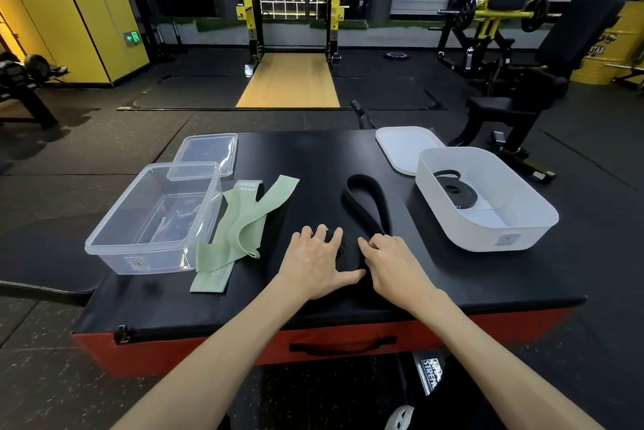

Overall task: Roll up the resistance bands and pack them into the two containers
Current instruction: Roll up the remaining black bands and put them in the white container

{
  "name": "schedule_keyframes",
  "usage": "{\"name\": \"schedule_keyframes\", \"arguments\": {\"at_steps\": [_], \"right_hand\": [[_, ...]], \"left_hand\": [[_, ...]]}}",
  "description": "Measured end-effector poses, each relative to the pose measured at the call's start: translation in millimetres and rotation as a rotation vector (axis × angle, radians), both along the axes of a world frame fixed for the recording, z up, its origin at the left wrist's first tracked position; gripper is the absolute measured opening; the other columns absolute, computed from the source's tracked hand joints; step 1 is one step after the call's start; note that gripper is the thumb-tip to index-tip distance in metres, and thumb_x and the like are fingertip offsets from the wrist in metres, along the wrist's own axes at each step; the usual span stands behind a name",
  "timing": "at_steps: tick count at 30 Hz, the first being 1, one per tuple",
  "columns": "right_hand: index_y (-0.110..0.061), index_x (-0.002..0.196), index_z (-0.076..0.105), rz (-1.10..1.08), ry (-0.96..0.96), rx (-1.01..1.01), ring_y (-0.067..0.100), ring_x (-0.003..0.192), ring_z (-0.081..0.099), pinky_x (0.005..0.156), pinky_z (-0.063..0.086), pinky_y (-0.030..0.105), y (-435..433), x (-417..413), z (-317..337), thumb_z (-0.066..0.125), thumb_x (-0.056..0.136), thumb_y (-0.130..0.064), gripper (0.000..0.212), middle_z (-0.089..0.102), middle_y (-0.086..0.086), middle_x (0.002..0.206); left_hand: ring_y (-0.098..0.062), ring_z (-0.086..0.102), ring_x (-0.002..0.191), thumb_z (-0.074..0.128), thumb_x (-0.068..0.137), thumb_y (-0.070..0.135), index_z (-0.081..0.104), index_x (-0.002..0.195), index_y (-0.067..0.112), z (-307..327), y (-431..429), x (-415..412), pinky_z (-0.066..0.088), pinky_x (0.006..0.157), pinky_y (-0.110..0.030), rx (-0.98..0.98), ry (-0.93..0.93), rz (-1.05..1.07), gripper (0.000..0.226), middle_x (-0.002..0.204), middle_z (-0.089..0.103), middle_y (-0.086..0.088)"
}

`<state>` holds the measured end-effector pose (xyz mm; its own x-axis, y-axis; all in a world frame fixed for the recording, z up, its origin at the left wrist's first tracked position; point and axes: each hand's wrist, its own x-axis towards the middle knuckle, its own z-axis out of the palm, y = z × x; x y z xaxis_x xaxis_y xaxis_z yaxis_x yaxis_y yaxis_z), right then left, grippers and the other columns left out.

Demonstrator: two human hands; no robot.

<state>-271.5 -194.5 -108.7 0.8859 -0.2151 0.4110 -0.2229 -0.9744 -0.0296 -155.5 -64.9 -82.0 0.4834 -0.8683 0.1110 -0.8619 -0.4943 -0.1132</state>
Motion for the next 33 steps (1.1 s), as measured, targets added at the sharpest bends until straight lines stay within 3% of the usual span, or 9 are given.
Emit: {"name": "schedule_keyframes", "arguments": {"at_steps": [4,6,10,14,22,27,30,33], "right_hand": [[0.001,0.111,0.066,0.019,0.001,0.015,0.023,0.059,0.054,0.063,0.047,0.031,0.6,0.1,1.4,0.077,0.061,0.002,0.052,0.055,0.004,0.072],[0.0,0.112,0.066,0.042,0.009,0.027,0.024,0.06,0.055,0.064,0.048,0.032,-1.9,0.4,3.0,0.076,0.064,0.002,0.049,0.055,0.004,0.073],[-0.006,0.12,0.063,0.086,0.045,0.051,0.024,0.068,0.056,0.073,0.049,0.036,-9.1,-4.9,6.2,0.07,0.075,-0.004,0.045,0.055,0.002,0.08],[-0.012,0.127,0.06,0.086,0.058,0.008,0.021,0.077,0.057,0.087,0.046,0.038,-12.9,-14.2,9.8,0.068,0.078,-0.008,0.05,0.057,0.001,0.086],[-0.008,0.128,0.057,0.03,0.064,0.004,0.019,0.071,0.049,0.071,0.043,0.026,-7.9,-15.1,3.5,0.072,0.068,0.0,0.062,0.053,0.001,0.083],[-0.001,0.119,0.061,0.016,0.059,0.011,0.024,0.07,0.055,0.068,0.05,0.033,-6.5,-15.4,2.5,0.073,0.068,0.0,0.052,0.057,0.005,0.081],[-0.001,0.117,0.062,-0.024,0.099,-0.006,0.024,0.07,0.057,0.066,0.049,0.033,-7.1,-15.3,3.3,0.073,0.064,-0.001,0.054,0.058,0.005,0.081],[-0.003,0.121,0.059,-0.056,0.159,-0.015,0.025,0.076,0.057,0.07,0.045,0.034,-5.3,-15.6,4.6,0.066,0.073,-0.005,0.049,0.058,0.006,0.086]], "left_hand": [[-0.031,0.015,0.14,0.036,0.079,0.08,-0.002,0.153,0.022,9.7,10.0,19.0,0.023,0.114,-0.042,0.154,0.213,-0.209,0.101,0.159,0.005,-0.009],[-0.029,0.009,0.143,0.048,0.077,0.077,-0.007,0.152,0.028,17.8,11.5,35.7,0.017,0.117,-0.04,0.235,0.264,-0.322,0.105,0.16,-0.004,-0.006],[-0.022,0.028,0.136,0.061,0.073,0.071,0.006,0.152,0.03,24.7,3.2,52.0,0.024,0.115,-0.033,0.252,0.207,-0.52,0.105,0.159,0.011,-0.005],[-0.023,0.036,0.123,0.055,0.077,0.072,0.007,0.152,0.031,18.3,2.5,48.3,0.03,0.109,-0.032,0.235,0.13,-0.524,0.098,0.152,0.021,-0.003],[-0.025,0.041,0.113,0.046,0.078,0.077,0.01,0.152,0.025,10.4,7.3,32.0,0.031,0.107,-0.031,0.134,0.045,-0.411,0.097,0.149,0.029,-0.006],[-0.022,0.043,0.109,0.038,0.074,0.083,0.018,0.151,0.023,6.7,3.5,18.7,0.031,0.107,-0.03,0.046,0.05,-0.31,0.1,0.139,0.042,-0.005],[-0.021,0.043,0.105,0.025,0.068,0.088,0.02,0.151,0.02,-0.1,1.6,7.6,0.031,0.105,-0.03,0.007,-0.026,-0.238,0.107,0.132,0.045,-0.005],[-0.021,0.043,0.101,0.02,0.065,0.089,0.018,0.151,0.021,-1.9,2.4,6.1,0.033,0.103,-0.031,0.014,-0.046,-0.221,0.11,0.13,0.045,-0.005]]}}
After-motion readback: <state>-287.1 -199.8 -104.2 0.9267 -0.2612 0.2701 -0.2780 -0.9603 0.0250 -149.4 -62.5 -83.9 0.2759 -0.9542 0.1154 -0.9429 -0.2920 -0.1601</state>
